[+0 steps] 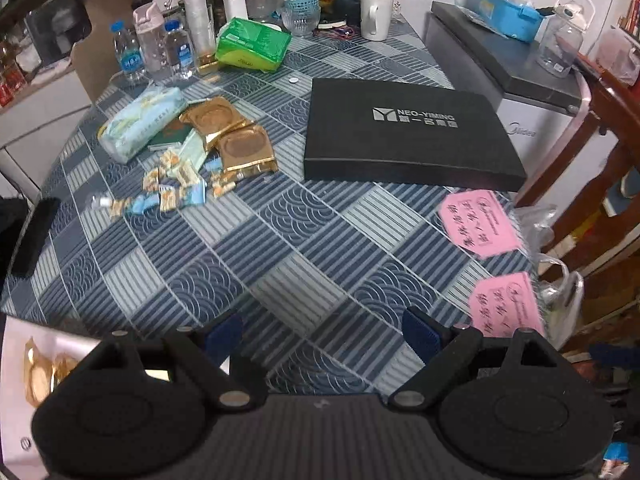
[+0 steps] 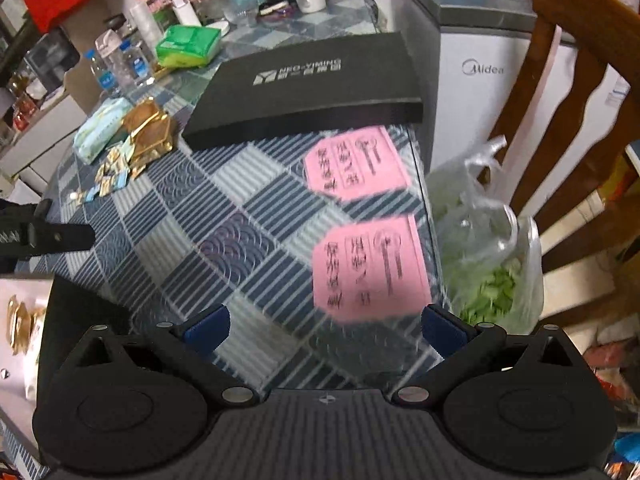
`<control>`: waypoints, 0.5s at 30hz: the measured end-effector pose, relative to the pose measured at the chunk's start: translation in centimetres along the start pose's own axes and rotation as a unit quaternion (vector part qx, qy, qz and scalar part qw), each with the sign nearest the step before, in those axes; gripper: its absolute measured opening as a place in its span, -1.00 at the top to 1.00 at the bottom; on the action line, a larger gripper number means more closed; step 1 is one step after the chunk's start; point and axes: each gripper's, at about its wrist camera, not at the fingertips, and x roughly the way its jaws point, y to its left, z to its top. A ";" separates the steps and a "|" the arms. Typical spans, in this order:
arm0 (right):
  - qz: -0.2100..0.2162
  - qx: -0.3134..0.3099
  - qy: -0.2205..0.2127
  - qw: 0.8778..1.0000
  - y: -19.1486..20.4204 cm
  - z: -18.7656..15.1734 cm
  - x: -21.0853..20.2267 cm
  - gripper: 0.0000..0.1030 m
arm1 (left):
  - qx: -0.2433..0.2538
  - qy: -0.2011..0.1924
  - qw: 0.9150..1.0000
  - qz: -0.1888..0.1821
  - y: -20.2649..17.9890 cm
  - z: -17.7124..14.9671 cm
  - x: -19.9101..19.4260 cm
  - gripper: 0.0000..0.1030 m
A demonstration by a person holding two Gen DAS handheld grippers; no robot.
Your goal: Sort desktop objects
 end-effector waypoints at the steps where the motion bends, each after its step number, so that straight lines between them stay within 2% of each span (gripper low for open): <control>1: 0.000 0.000 -0.001 1.000 -0.1 0.5 0.3 -1.00 | 0.004 -0.005 1.000 0.004 -0.2 0.2 0.3 -1.00; 10: -0.001 -0.004 0.006 1.000 -0.5 2.8 3.4 -1.00 | -0.003 0.018 1.000 0.003 -0.9 1.7 4.0 -1.00; 15: 0.000 -0.007 0.016 1.000 -0.8 3.4 5.3 -1.00 | -0.013 0.033 0.998 0.044 -1.0 2.3 6.2 -1.00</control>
